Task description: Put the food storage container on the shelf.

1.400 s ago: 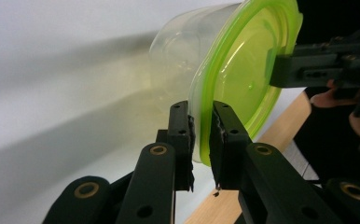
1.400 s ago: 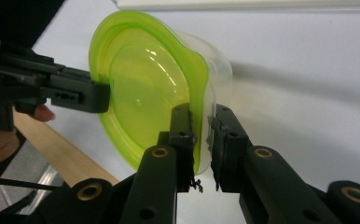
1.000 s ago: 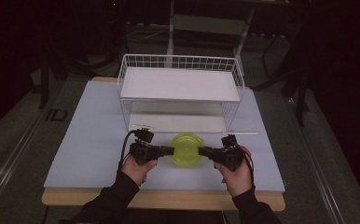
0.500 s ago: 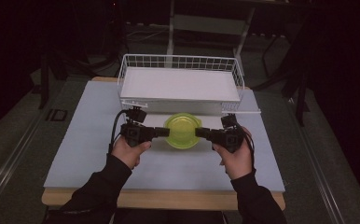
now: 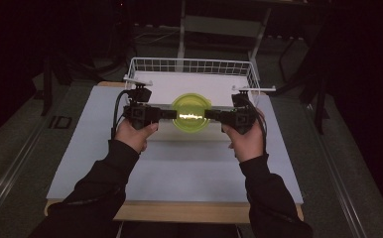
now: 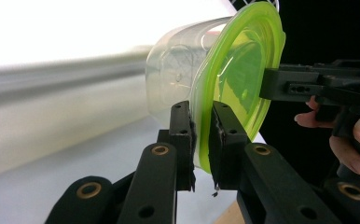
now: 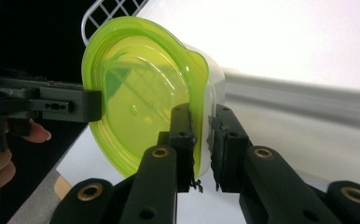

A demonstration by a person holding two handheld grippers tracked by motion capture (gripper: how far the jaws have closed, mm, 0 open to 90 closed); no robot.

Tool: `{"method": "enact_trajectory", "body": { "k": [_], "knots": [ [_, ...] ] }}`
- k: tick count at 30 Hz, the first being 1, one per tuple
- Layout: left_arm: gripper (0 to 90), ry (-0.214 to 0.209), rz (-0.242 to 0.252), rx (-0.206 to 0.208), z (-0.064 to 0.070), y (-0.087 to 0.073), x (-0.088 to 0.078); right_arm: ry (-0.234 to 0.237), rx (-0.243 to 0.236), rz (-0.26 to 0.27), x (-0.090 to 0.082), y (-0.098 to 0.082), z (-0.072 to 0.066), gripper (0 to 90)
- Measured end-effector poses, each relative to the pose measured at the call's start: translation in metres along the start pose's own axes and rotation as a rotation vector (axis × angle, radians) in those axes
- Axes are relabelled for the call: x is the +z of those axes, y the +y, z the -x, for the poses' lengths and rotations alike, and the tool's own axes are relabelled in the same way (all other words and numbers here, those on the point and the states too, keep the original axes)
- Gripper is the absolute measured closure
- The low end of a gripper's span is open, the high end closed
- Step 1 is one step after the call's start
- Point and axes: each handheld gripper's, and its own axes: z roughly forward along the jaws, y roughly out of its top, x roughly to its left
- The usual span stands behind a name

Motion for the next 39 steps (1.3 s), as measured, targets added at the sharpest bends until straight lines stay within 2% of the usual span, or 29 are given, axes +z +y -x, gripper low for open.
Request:
{"method": "enact_trajectory", "body": {
  "k": [3, 4, 6, 7, 9, 10, 12, 14, 16, 19, 26, 32, 34, 39],
  "knots": [
    [81.7, 0.001, 0.003, -0.005, 0.001, 0.004, 0.000, 0.000, 0.009, 0.008, 0.000, 0.007, 0.000, 80.0],
    [81.6, 0.018, 0.015, -0.007, 0.003, 0.018, 0.000, -0.006, 0.013, 0.015, 0.000, 0.017, 0.001, 79.9],
    [81.6, 0.029, 0.019, -0.001, 0.004, 0.022, 0.000, -0.007, 0.017, 0.019, 0.000, 0.020, 0.001, 79.9],
    [81.5, 0.029, 0.019, -0.012, 0.002, 0.030, 0.002, -0.013, 0.026, 0.024, 0.001, 0.028, 0.003, 79.9],
    [81.5, 0.029, 0.019, -0.012, 0.002, 0.030, 0.002, -0.013, 0.035, 0.026, 0.002, 0.031, 0.004, 79.9],
    [81.4, 0.043, 0.018, -0.013, 0.001, 0.037, 0.004, -0.017, 0.044, 0.025, 0.004, 0.037, 0.005, 79.9],
    [81.4, 0.048, 0.020, -0.017, 0.000, 0.043, 0.006, -0.020, 0.049, 0.026, 0.005, 0.039, 0.006, 79.9],
    [81.3, 0.052, 0.022, -0.030, -0.002, 0.052, 0.011, -0.034, 0.068, 0.021, 0.007, 0.048, 0.009, 79.8],
    [81.3, 0.052, 0.022, -0.036, -0.003, 0.054, 0.013, -0.042, 0.072, 0.020, 0.008, 0.051, 0.010, 79.8],
    [81.1, 0.060, 0.010, -0.067, -0.012, 0.059, 0.020, -0.059, 0.096, -0.002, 0.016, 0.059, 0.015, 79.8],
    [81.1, 0.070, -0.007, -0.088, -0.019, 0.064, 0.025, -0.062, 0.124, -0.034, 0.027, 0.065, 0.020, 79.7],
    [80.2, 0.079, -0.031, -0.086, -0.020, 0.070, 0.025, -0.078, 0.144, -0.069, 0.031, 0.074, 0.020, 79.1],
    [79.7, 0.095, -0.028, -0.068, -0.019, 0.071, 0.027, -0.082, 0.144, -0.071, 0.032, 0.075, 0.020, 78.7],
    [78.5, 0.100, -0.014, -0.064, -0.018, 0.072, 0.030, -0.083, 0.147, -0.069, 0.033, 0.079, 0.022, 74.8]
  ]
}}
